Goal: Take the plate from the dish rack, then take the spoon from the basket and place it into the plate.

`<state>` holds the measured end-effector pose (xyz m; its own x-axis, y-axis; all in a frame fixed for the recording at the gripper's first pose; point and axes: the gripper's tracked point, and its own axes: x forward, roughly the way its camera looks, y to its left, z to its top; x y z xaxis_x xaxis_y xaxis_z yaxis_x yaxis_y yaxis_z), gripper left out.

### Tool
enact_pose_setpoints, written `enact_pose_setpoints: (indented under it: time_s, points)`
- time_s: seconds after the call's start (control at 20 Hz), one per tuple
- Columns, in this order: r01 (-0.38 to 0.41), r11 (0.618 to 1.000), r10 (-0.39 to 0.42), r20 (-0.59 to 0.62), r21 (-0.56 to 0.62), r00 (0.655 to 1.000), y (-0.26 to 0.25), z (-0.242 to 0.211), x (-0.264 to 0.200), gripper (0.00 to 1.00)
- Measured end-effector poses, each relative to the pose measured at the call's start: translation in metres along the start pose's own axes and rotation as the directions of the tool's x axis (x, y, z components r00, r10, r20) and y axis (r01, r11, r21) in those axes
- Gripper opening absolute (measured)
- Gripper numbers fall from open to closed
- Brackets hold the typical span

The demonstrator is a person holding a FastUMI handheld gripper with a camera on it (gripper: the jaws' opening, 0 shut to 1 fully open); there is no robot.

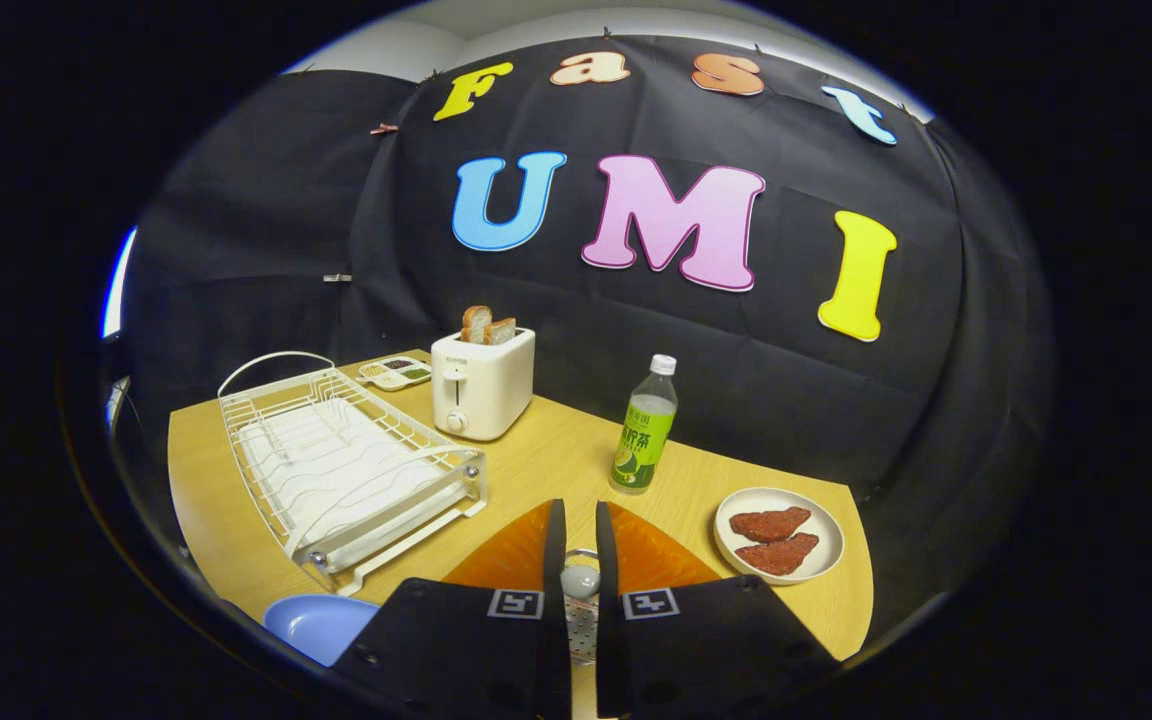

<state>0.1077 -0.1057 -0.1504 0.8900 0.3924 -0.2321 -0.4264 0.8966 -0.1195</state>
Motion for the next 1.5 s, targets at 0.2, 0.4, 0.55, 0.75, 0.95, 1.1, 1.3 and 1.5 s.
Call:
enact_pose_setpoints:
  time_s: [0.2,0.4,0.55,0.75,0.95,1.1,1.3,1.5]
  points:
    - [-0.017,1.0,0.017,0.05,0.008,0.999,-0.005,0.043,-0.017,0.14]
    - [-0.086,0.995,0.081,0.106,0.044,0.991,0.008,0.087,-0.043,0.14]
    - [-0.18,0.981,0.168,0.143,0.069,0.975,0.035,0.109,-0.065,0.14]
    - [-0.329,0.943,0.322,0.119,0.045,0.939,0.083,0.094,-0.086,0.14]
    - [-0.398,0.917,0.397,0.046,0.01,0.917,0.117,0.045,-0.095,0.14]
    - [-0.421,0.907,0.421,-0.001,0.001,0.907,0.136,0.013,-0.097,0.14]
    - [-0.424,0.906,0.423,-0.05,-0.005,0.905,0.147,-0.026,-0.093,0.14]
    - [-0.43,0.903,0.429,-0.123,0.021,0.895,0.151,-0.059,-0.097,0.16]
